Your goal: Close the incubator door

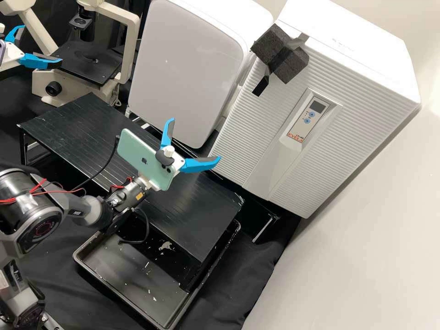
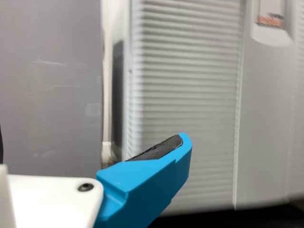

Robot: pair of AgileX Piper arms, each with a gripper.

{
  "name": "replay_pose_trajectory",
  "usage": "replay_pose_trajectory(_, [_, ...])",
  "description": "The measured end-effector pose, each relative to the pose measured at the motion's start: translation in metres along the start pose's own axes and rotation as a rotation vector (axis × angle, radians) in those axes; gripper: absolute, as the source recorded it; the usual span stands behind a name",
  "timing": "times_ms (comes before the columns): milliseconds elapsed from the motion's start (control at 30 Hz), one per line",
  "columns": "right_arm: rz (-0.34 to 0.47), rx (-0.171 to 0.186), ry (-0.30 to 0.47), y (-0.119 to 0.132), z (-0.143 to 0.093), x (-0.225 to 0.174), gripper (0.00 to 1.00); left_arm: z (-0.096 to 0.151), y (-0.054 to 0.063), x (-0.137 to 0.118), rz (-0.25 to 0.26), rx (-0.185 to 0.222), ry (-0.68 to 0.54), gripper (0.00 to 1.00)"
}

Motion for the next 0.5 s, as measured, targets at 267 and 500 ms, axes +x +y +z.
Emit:
replay_pose_trajectory(267, [0.022,0.105,-0.051,0.013,0.0,-0.061,1.0,0.0,0.0,0.0,0.0,0.0,0.0,1.0])
replay_pose_trajectory(500, [0.011,0.145,-0.087,0.014,0.006,-0.101,1.0,0.0,0.0,0.0,0.0,0.0,0.0,1.0])
